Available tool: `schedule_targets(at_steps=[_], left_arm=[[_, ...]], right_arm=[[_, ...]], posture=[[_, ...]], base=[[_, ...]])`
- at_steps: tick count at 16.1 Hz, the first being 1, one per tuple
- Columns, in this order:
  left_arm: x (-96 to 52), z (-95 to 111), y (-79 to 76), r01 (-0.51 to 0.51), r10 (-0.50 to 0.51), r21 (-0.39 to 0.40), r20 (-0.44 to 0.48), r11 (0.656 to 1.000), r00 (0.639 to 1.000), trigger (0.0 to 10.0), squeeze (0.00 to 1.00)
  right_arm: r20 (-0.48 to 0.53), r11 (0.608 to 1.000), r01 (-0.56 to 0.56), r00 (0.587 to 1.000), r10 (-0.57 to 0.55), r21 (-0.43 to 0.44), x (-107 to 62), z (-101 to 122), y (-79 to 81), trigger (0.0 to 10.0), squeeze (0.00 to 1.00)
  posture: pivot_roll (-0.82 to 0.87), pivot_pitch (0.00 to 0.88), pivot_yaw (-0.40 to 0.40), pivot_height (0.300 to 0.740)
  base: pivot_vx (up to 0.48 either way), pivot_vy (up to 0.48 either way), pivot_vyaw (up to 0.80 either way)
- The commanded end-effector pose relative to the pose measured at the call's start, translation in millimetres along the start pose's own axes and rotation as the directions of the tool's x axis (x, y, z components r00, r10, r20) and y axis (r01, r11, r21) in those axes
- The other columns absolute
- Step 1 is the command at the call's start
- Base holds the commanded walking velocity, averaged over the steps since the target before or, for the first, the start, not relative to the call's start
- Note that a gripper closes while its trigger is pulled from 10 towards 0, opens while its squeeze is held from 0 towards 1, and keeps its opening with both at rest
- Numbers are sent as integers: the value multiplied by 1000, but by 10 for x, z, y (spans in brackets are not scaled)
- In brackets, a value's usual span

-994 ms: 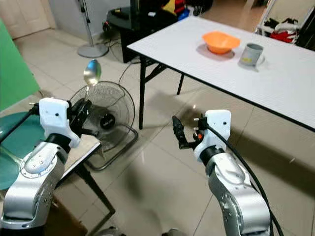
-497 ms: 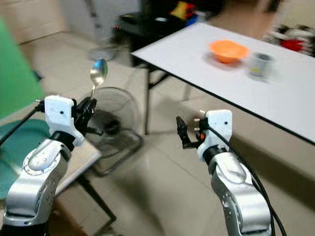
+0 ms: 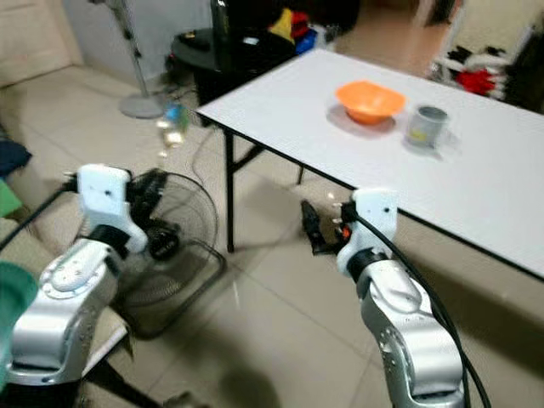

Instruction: Setting the table

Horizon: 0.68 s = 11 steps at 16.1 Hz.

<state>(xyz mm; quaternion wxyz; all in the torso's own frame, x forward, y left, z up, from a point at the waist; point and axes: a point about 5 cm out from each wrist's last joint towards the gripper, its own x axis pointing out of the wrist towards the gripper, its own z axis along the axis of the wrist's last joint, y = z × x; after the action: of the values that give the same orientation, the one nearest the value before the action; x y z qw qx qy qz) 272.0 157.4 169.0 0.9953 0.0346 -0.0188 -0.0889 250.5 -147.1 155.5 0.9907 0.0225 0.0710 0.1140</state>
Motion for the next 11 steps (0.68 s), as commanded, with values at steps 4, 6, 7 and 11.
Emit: schedule_targets(at_steps=[4,6,7,11], left_arm=[[11,41,74,-21,21,5,11,1000,1000,10000,0],[16,34,75,-20,20,5,7,1000,1000,10000,0],[20,34,70,-17,17,4,7,1000,1000,10000,0],[28,30,67,-14,14,2,5,1000,1000,10000,0]], right_arm=[[8,1000,-16,1000,16,8,31,16,45,10000,0],[6,1000,-3,1000,3,19,41,13,33,10000,0],[6,1000,2,1000,-2,22,49,15,26,10000,0],[4,1000,10,1000,-10,29,78,18,15,10000,0]], posture=[[132,0,-16,727],[131,0,-13,727],[131,0,-13,727],[135,0,-19,727]], base=[[375,0,0],[375,0,0],[375,0,0],[376,0,0]])
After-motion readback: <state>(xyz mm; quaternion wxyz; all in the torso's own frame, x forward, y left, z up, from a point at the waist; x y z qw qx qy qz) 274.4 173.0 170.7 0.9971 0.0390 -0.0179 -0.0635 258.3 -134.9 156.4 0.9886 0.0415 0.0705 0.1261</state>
